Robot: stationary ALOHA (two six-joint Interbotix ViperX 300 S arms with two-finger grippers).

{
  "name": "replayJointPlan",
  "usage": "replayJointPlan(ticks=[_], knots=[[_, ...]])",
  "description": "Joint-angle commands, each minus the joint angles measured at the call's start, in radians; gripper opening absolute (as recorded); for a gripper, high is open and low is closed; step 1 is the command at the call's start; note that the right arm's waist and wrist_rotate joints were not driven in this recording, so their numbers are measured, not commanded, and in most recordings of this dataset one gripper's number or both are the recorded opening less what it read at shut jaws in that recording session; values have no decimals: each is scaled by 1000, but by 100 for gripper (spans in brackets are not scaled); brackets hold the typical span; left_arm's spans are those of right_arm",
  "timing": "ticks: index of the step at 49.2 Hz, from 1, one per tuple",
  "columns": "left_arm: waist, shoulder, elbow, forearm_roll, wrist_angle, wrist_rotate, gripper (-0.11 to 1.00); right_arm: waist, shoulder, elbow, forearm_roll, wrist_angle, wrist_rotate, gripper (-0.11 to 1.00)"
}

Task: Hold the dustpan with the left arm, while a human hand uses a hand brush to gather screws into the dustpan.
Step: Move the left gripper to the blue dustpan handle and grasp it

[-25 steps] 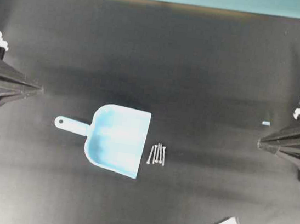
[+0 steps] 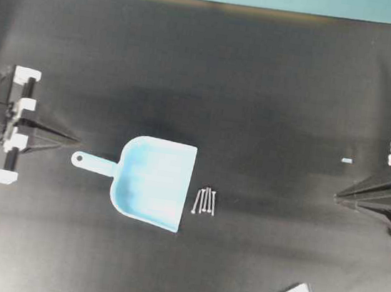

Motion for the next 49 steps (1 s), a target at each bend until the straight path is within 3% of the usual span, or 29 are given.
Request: replayJointPlan(ticks=[1, 12, 16, 25, 29, 42, 49], knots=[[3, 43, -34, 3, 20, -6, 0, 0, -18, 12, 11, -3, 0, 0], [11, 190, -66, 5, 28, 11, 2, 0, -64, 83, 11, -77, 2, 0], [14, 239, -75, 5, 20, 20, 20, 0, -84, 112, 11, -94, 0, 0], [14, 330, -44, 5, -81, 29, 74, 0, -146, 172, 9, -95, 0, 0], [14, 371, -29, 5, -149, 31, 89, 0, -184, 192, 8, -91, 2, 0], [21, 558, 31, 5, -437, 34, 89, 0, -324, 245, 8, -32, 0, 0], [25, 650, 20, 5, -483, 40, 89, 0, -376, 249, 8, 6, 2, 0]])
